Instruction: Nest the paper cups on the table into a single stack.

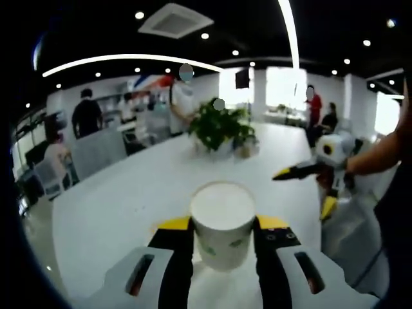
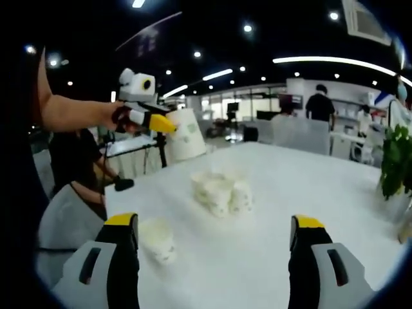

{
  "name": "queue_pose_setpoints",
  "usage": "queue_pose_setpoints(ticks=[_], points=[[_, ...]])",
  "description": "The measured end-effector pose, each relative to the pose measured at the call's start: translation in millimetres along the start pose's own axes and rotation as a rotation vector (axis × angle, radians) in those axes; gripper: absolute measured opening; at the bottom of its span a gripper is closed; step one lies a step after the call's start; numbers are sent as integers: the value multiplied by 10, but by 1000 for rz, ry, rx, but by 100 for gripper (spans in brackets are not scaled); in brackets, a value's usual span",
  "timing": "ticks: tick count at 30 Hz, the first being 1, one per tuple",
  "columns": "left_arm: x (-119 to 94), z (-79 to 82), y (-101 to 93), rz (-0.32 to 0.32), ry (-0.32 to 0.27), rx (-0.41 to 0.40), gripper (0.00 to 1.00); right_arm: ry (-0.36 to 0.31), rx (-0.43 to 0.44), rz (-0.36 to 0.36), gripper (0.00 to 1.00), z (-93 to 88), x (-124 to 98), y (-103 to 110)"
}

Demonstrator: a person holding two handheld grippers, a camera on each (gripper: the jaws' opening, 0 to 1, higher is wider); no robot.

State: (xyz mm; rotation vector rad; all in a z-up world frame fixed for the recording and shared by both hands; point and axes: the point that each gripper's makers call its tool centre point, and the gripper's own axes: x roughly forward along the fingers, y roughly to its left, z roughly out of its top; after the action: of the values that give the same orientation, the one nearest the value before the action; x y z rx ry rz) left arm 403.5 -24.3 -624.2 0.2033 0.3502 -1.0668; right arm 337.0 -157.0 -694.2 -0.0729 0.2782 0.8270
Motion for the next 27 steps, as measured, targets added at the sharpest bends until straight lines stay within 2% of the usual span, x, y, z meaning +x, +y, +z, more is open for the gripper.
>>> queue_pose_setpoints(ticks=[7,18,19,27], points=[[-12,56,-171,-43,-13,7,34,-16,-14,30,94,141,28,76],[-53,186,-424,-123,-84,22,34,-30,-20,103,89,328,61,248],[-60,214,-455,-138,-106,12,34,-32,-19,110,88,350,61,263],[-114,228,-598,-181,-131,-12,34,-39,-35,155,83,455,75,369]])
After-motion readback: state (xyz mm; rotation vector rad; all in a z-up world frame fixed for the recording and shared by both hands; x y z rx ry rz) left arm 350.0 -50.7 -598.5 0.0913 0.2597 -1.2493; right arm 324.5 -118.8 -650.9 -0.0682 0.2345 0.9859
